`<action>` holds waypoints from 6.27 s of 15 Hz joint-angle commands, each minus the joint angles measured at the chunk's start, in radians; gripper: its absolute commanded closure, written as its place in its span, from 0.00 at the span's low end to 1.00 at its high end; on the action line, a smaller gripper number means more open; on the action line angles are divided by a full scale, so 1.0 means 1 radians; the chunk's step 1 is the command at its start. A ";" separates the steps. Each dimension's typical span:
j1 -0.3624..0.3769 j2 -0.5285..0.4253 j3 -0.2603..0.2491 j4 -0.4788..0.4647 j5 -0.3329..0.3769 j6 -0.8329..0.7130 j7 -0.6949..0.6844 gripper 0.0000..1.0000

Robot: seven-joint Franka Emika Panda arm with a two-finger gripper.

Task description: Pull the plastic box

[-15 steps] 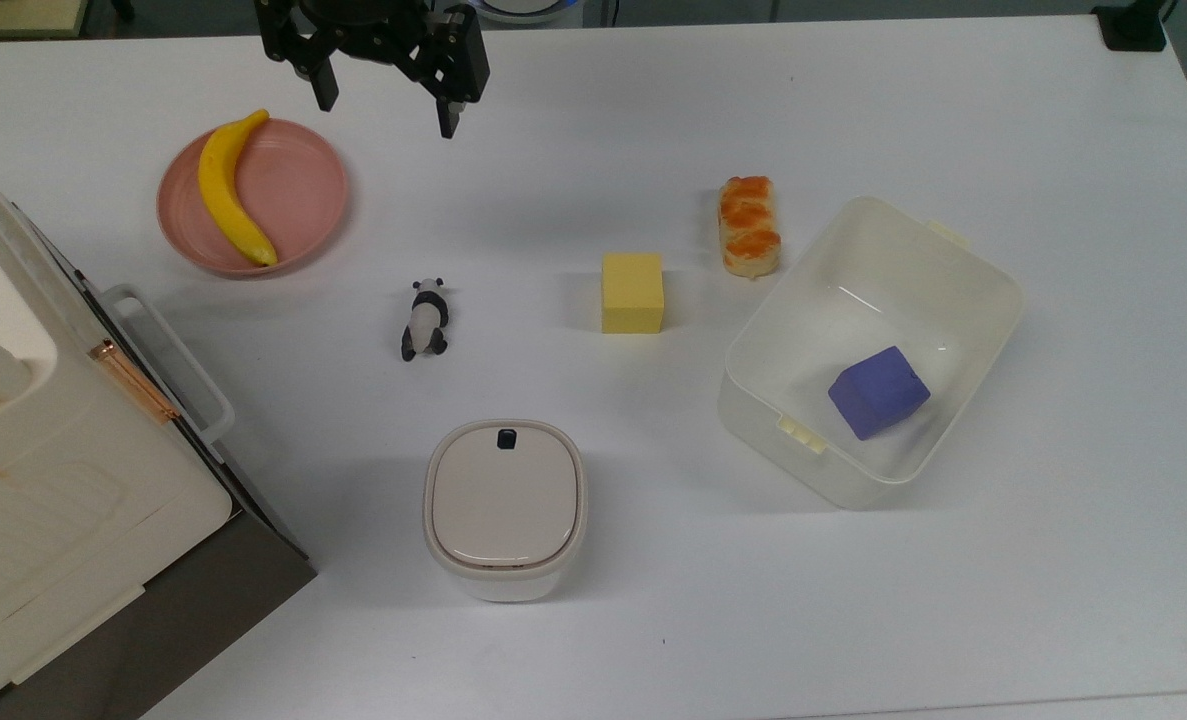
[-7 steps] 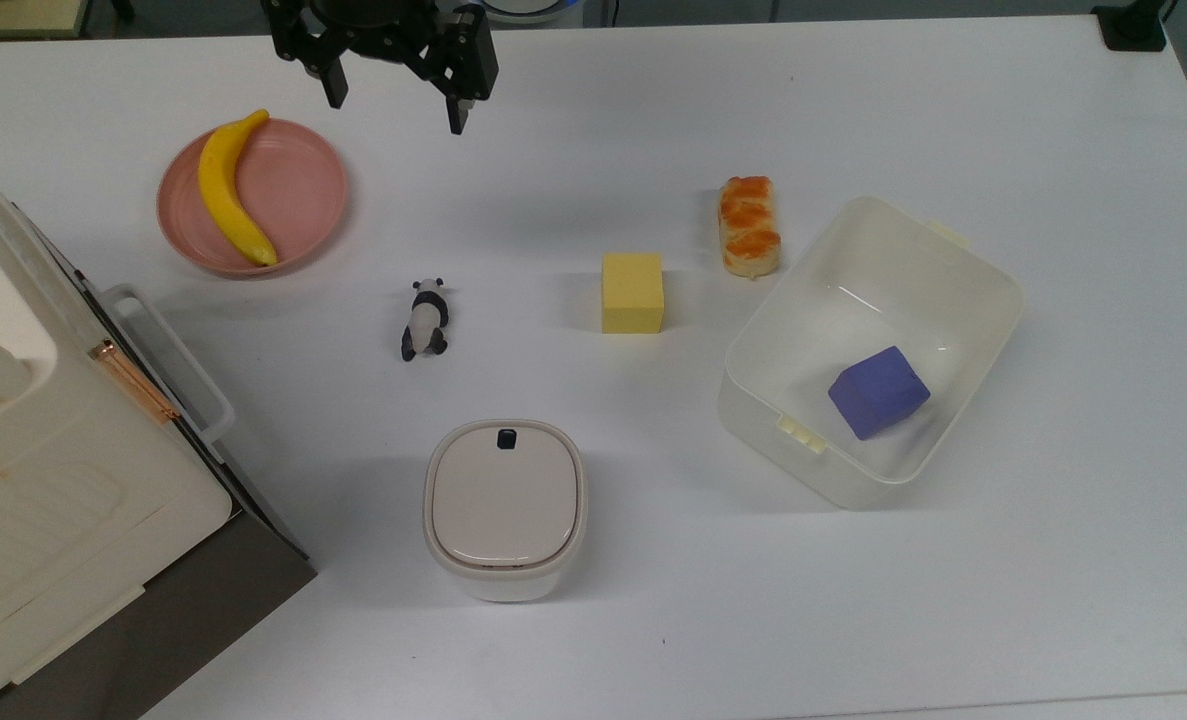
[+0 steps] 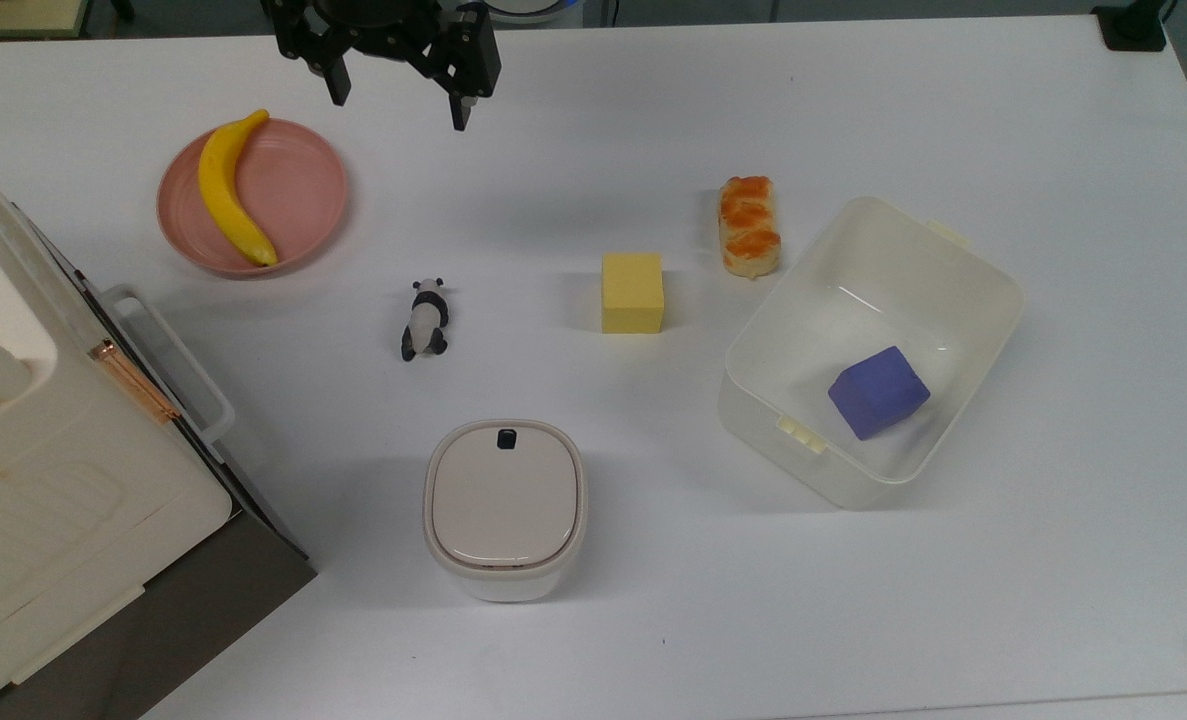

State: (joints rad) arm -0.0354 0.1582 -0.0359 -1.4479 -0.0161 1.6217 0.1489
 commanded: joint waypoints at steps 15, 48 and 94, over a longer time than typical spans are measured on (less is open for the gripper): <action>0.204 0.043 -0.007 -0.016 0.060 0.104 -0.026 0.00; 0.502 0.383 0.005 0.116 0.039 0.506 -0.453 0.00; 0.523 0.362 -0.182 0.027 -0.051 0.288 -0.933 0.00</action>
State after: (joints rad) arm 0.4731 0.5624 -0.1837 -1.3928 -0.0728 1.9366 -0.7456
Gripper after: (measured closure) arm 0.000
